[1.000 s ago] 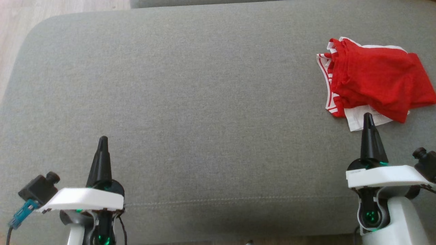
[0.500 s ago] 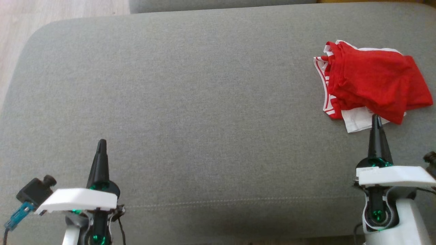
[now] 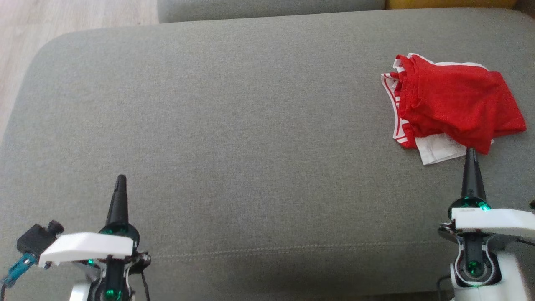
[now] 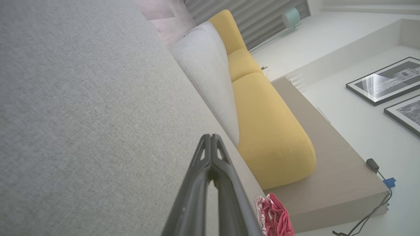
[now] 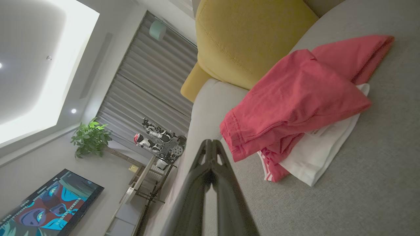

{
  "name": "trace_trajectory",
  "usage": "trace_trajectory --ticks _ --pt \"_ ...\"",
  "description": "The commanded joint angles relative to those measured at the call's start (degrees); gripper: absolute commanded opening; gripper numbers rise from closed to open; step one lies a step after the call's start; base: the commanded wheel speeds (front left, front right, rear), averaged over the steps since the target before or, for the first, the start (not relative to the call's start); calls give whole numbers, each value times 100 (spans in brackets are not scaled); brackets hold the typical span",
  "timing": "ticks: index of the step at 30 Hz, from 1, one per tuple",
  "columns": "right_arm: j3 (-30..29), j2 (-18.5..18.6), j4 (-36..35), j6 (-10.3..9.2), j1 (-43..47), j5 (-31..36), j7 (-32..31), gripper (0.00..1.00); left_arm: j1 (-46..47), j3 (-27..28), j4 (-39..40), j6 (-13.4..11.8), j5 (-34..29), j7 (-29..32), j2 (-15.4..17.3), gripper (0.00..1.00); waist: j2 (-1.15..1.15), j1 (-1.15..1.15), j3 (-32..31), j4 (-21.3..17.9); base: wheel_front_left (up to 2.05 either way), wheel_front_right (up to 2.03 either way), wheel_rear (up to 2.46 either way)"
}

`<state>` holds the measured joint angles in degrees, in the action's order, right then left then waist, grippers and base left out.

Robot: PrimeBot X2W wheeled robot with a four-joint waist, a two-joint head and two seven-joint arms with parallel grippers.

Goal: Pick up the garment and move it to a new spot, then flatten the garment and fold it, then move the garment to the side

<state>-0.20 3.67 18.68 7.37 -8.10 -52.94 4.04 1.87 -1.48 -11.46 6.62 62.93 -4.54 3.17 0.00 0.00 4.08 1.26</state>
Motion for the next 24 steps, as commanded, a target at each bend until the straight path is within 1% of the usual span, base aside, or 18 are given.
trace_trajectory --ticks 1,24 --pt "41 79 -248 8 -78 -191 -46 0 309 155 145 45 137 44 109 0 0 0 -9 -3 0 0 0" --pt "-173 69 -350 10 49 -1914 -425 0 354 336 -29 64 1459 429 124 0 0 0 -177 -58 0 0 0"
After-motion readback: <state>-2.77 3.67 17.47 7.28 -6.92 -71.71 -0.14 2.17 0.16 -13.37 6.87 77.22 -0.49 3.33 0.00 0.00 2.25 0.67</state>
